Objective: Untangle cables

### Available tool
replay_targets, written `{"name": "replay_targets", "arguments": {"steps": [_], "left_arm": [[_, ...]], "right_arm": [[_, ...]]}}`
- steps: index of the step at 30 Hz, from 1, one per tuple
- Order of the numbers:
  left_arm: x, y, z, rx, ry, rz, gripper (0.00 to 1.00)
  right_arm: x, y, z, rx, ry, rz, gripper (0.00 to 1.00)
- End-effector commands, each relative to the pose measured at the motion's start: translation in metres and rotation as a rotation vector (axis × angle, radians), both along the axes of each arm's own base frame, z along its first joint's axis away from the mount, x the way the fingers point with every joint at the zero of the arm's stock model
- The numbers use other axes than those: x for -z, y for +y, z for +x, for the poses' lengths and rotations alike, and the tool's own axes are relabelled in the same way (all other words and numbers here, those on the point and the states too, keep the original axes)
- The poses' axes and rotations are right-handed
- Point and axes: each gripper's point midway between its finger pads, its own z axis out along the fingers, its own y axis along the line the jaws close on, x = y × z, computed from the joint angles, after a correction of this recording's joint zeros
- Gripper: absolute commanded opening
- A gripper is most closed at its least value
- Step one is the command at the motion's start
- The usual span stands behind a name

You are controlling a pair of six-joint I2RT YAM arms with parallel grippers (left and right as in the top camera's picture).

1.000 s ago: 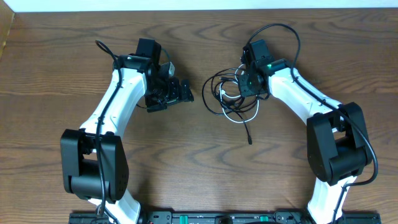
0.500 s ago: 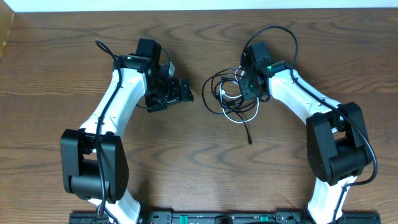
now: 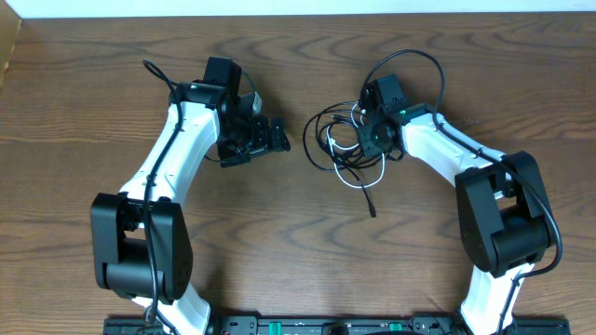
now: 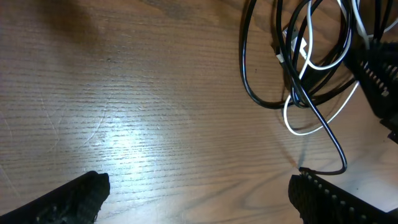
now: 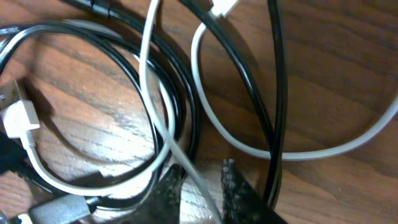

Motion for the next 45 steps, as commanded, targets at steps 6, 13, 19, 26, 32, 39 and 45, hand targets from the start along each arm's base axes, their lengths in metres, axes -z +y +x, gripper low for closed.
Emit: {"name": "replay_targets", "arguments": {"steps": [6, 13, 19, 26, 32, 39, 45], "left_arm": [[0.007, 0.001, -0.005, -0.007, 0.025, 0.010, 0.98], [0.007, 0.001, -0.005, -0.007, 0.025, 0.010, 0.98], [0.007, 0.001, -0.005, -0.007, 0.025, 0.010, 0.97], [0.007, 0.001, -0.005, -0.007, 0.025, 0.010, 0.98], [0.007, 0.001, -0.005, -0.007, 0.025, 0.010, 0.98], [0.006, 0.001, -0.004, -0.007, 0.023, 0.009, 0.98], [0.006, 0.000, 0.000, -0.007, 0.006, 0.006, 0.98]], "right_arm": [[-0.016, 0.009, 0.010, 0.067, -0.025, 0.061, 0.01], [-0.070, 0.026, 0.014, 0.094, -0.088, 0.205, 0.01], [-0.161, 0.037, 0.011, 0.101, -0.238, 0.370, 0.01], [-0.281, 0.042, -0.007, 0.035, -0.485, 0.566, 0.01], [-0.351, 0.029, -0.027, 0.024, -0.669, 0.622, 0.02], [-0.286, -0.018, -0.022, 0.235, -0.553, 0.338, 0.09], [-0.180, -0.035, -0.022, 0.289, -0.271, 0.093, 0.44]]}}
